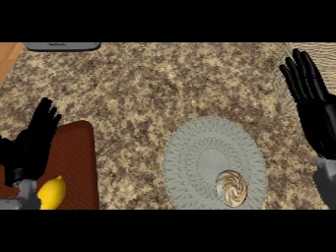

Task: Pick the cupcake from the placemat and place it in the basket

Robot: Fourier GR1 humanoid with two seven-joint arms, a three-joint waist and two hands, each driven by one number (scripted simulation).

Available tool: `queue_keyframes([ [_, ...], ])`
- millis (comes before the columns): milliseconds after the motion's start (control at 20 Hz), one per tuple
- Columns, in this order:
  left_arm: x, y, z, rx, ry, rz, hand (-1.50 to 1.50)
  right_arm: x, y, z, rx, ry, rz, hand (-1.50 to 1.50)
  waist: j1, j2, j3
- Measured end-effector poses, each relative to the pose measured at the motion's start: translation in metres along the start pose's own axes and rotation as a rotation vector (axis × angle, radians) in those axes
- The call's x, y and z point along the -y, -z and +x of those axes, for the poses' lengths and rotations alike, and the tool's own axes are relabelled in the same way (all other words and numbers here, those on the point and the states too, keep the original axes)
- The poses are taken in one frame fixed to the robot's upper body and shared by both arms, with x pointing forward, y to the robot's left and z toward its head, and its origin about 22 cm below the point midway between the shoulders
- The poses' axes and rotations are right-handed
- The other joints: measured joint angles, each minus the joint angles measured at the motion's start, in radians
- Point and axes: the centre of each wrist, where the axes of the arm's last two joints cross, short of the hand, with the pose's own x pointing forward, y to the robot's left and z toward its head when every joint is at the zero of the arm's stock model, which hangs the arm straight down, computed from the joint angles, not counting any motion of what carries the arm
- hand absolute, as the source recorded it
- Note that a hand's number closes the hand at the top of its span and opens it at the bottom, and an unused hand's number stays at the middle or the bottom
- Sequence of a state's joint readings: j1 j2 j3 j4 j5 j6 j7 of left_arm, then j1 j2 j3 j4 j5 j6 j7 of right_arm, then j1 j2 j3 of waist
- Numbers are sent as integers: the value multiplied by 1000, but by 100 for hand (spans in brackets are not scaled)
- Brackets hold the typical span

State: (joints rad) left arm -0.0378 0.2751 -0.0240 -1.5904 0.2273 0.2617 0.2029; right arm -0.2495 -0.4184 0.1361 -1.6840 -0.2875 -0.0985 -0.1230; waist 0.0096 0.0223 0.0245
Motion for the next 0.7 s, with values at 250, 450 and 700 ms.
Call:
queue_keyframes([
  [250, 2, -4, -28, -140, 64, -53, 0, -47, 4, -4, 5, 219, 294, 150, 20, -5, -17],
  [450, 0, -14, -54, -265, 129, -123, 0, -104, -2, 7, 70, 353, 701, 150, 50, -7, -21],
  [700, -9, -23, -64, -306, 153, -122, 0, -153, -56, 16, 105, 325, 947, -150, 3, -28, -17],
])
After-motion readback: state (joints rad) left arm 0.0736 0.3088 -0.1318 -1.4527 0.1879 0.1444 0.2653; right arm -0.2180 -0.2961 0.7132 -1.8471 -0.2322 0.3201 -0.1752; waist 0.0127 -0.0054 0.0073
